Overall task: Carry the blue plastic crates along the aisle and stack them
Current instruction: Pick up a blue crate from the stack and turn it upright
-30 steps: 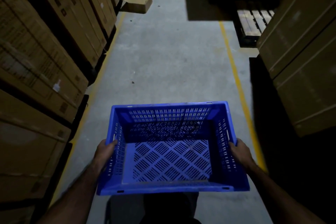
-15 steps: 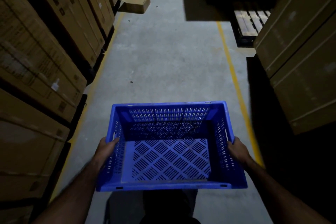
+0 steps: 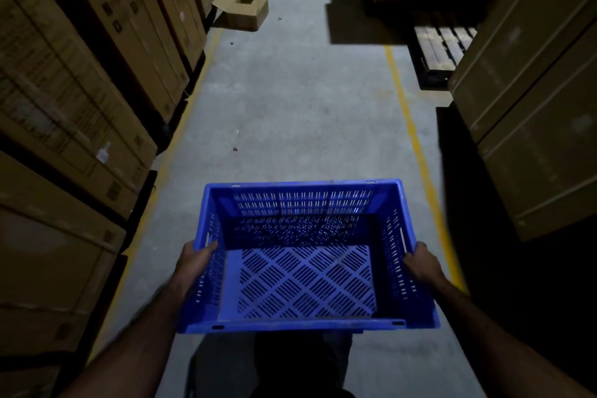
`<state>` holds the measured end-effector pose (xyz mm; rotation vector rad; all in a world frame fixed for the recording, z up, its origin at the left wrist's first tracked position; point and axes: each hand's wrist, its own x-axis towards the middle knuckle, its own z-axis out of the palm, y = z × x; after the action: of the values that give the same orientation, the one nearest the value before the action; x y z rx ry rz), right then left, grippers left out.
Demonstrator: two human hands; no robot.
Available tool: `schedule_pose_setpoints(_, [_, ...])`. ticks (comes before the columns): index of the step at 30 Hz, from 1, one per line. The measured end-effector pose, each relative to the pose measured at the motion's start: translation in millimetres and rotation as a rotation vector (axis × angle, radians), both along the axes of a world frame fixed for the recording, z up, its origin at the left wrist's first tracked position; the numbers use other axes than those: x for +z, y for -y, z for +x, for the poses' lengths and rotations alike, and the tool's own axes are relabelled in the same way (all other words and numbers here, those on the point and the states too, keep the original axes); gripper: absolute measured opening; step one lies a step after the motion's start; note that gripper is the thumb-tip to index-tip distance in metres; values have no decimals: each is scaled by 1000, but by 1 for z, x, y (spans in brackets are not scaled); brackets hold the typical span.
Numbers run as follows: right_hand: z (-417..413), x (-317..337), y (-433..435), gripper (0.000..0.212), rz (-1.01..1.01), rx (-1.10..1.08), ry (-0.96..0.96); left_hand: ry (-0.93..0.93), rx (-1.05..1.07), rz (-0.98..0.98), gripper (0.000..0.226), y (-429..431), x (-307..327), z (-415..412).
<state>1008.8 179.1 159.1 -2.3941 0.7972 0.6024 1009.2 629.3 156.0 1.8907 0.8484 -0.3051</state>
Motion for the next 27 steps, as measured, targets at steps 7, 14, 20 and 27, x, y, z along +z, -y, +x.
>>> schedule_pose_setpoints(7, [-10,2,-3,35,-20,-20,108,-50,-18,97,42,2,6,-2])
schedule_pose_setpoints(14, [-23,4,-6,38,6,-37,161,-76,-46,141,44,4,14,-15])
schedule_pose_setpoints(20, [-37,7,-11,40,-2,-2,196,-86,-47,145,52,5,20,-30])
schedule_pose_setpoints(27, [-49,13,-15,47,-10,24,226,-92,-4,128,69,7,27,-57])
